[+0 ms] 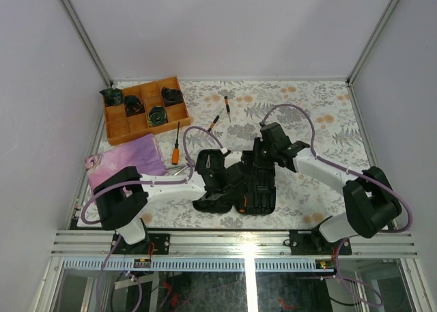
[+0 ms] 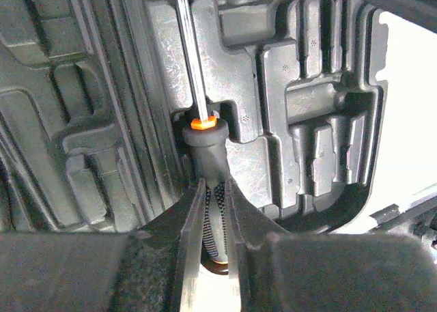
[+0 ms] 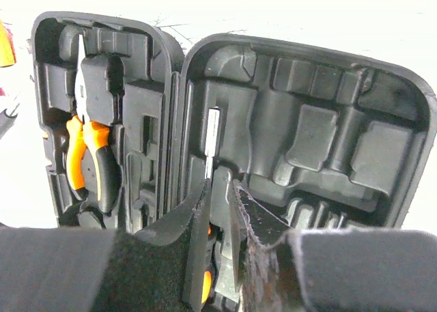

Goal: Sort the tools into containers
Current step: Adjust the screwdriver in the storage box.

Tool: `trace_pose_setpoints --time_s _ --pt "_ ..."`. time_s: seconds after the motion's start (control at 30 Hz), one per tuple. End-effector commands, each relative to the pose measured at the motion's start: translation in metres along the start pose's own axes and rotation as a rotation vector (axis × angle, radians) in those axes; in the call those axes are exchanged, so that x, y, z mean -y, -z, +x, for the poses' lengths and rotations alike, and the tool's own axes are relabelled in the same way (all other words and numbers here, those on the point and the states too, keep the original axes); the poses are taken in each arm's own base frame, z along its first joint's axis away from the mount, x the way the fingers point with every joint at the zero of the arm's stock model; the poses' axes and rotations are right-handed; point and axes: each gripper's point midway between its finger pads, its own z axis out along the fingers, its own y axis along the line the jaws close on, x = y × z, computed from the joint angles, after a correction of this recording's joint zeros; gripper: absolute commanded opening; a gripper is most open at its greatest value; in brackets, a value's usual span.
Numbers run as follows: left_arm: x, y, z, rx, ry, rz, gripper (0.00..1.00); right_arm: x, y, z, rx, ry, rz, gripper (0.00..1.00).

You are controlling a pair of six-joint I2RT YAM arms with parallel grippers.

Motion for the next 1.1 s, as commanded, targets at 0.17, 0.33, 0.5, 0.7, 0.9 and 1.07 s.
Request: trace_pose_setpoints --time_s 0.17,0.33,0.5,0.7,0.9,1.07 --pt "-0.026 -0.001 0.03 -0.078 -0.025 -0.069 0.13 -0.029 -0.013 -0.018 -0.005 0.015 -0.113 0.24" --pt "-0.024 0.0 0.028 -0.074 -0.022 -0.072 0.13 -0.03 -0.019 -0.02 -0.01 0.018 -0.112 0.23" --pt "-0.025 0.0 0.028 -0.071 -0.018 -0.074 0.13 -0.028 -0.028 -0.02 -0.023 0.023 -0.104 0.22" --pt "-0.024 0.0 0.027 -0.07 -0.021 -0.074 0.12 -0.025 -0.038 -0.02 -0.038 0.023 -0.08 0.17" --pt "-0.024 0.001 0.026 -0.064 -0.024 -0.077 0.12 -0.016 -0.047 -0.015 -0.064 0.026 -0.043 0.15" --pt "-0.025 0.001 0.026 -0.066 -0.027 -0.077 0.11 -0.011 -0.054 -0.01 -0.084 0.026 -0.021 0.14"
